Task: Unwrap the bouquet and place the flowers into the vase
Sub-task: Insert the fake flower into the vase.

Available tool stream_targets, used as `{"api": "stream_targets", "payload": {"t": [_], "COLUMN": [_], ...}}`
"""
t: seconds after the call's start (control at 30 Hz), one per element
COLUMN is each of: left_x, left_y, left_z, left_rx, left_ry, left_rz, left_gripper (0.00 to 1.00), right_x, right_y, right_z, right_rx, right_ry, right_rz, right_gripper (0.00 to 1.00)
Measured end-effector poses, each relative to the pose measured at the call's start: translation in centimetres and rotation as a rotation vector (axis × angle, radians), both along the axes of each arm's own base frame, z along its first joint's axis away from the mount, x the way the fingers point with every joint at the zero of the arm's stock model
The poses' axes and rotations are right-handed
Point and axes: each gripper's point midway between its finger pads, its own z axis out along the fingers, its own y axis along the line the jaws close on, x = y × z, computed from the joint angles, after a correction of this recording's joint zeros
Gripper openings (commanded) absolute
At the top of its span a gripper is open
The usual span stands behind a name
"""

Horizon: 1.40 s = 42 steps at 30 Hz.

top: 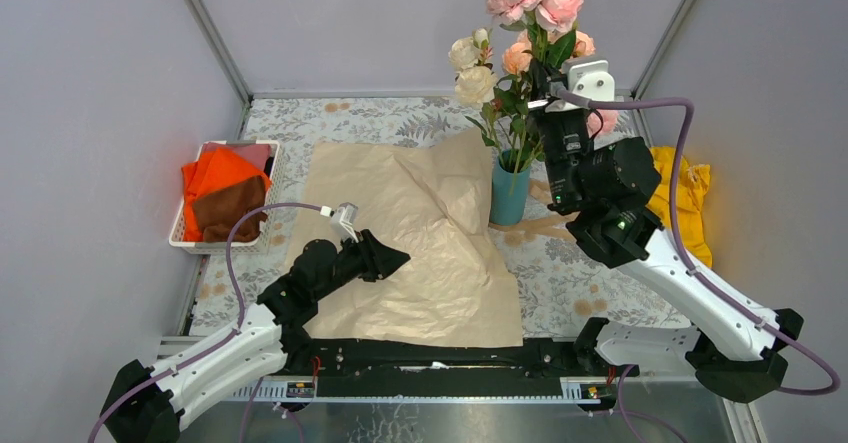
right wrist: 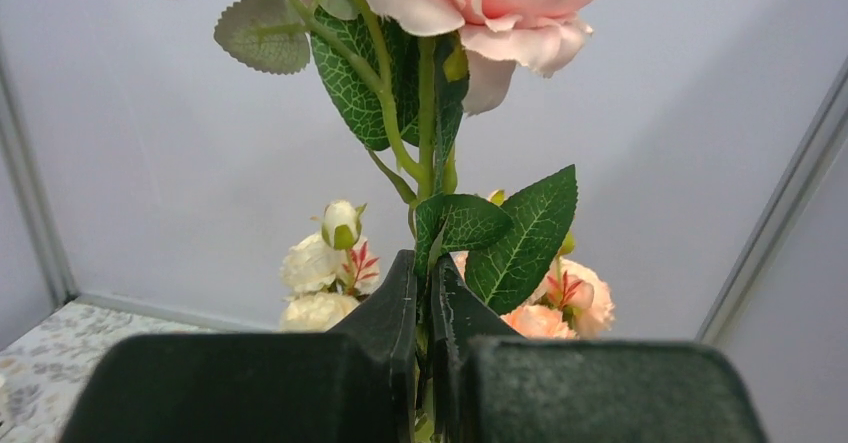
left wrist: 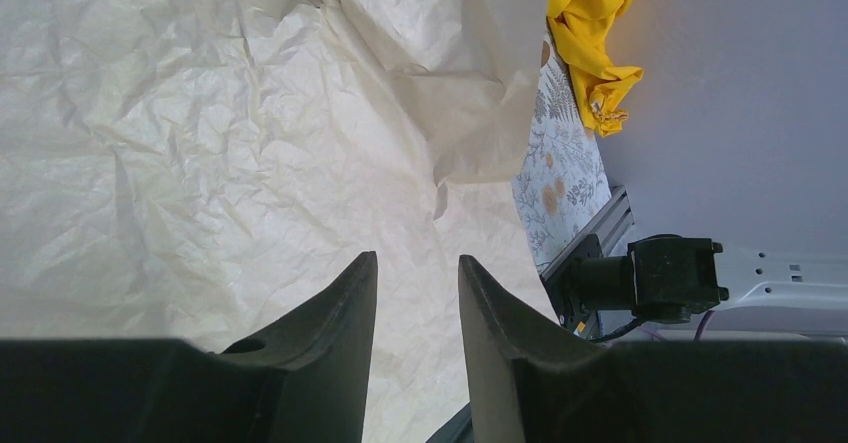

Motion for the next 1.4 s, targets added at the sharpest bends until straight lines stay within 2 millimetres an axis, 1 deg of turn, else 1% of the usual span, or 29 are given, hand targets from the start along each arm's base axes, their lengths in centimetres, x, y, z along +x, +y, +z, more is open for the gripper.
{"api": "stream_targets", "payload": {"t": [0.23, 0.43, 0.57, 0.77, 1.0, 1.27, 1.4], "left_x": [0.0, 0.0, 0.0, 0.0, 0.0, 0.0, 0.0], "left_y": [0.0, 0.0, 0.0, 0.0, 0.0, 0.0, 0.0], "left_z": [0.0, 0.0, 0.0, 0.0, 0.1, 0.1, 0.0], "left_rx": [0.000, -0.001, -0.001, -0.001, -0.003, -0.004, -0.003], "left_ry": [0.000, -0.001, -0.001, -0.001, -0.003, -0.003, -0.002], "left_rz": [0.000, 0.000, 0.000, 0.000, 0.000, 0.001, 0.000], "left_gripper": [0.42, 0.42, 0.42, 0.42, 0.42, 0.42, 0.42], "right_x": [0.8, 1.1, 1.5, 2.5, 3.7, 4.0, 4.2], "right_y": [0.3, 0.3, 0.4, 0.6, 1.4, 1.4, 1.2], "right_z": [1.0, 1.8, 1.9, 0.1, -3.3, -5.0, -6.6], "right_rx": [-0.029, -0.032, -0.033, -0.050, -0.091, -0.073, -0.068], "right_ry": [-0.063, -0.107, -0.124, -0.123, -0.115, -0.110, -0.088], "right_rz": [-0.056, -0.081, -0.094, -0.108, -0.087, -0.065, -0.063], "right_gripper": [0.00, 0.00, 0.00, 0.00, 0.00, 0.00, 0.00]}}
